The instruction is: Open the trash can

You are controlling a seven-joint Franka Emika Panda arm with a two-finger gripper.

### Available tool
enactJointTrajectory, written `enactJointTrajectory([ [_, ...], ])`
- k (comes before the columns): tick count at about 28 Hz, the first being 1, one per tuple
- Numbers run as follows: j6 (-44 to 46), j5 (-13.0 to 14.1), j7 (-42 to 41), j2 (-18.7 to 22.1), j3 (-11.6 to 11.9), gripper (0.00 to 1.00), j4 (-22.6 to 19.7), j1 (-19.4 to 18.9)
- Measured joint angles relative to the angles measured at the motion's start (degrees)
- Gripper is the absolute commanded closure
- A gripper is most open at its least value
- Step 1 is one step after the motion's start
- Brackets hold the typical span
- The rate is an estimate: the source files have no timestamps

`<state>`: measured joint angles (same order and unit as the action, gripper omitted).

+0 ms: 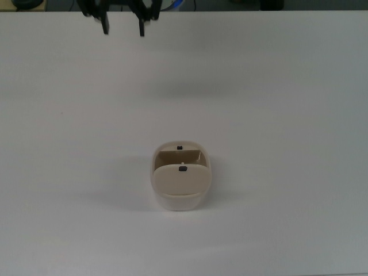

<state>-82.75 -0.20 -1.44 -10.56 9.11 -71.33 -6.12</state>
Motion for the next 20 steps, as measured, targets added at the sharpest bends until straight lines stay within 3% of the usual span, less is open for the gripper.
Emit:
enactJointTrajectory([
  [7, 2.4, 0.0, -3.5, 2.4, 1.7, 0.0, -0.1, 0.0],
  [20, 2.4, 0.0, -3.9, 2.9, 1.8, 0.0, -1.2, 0.0],
])
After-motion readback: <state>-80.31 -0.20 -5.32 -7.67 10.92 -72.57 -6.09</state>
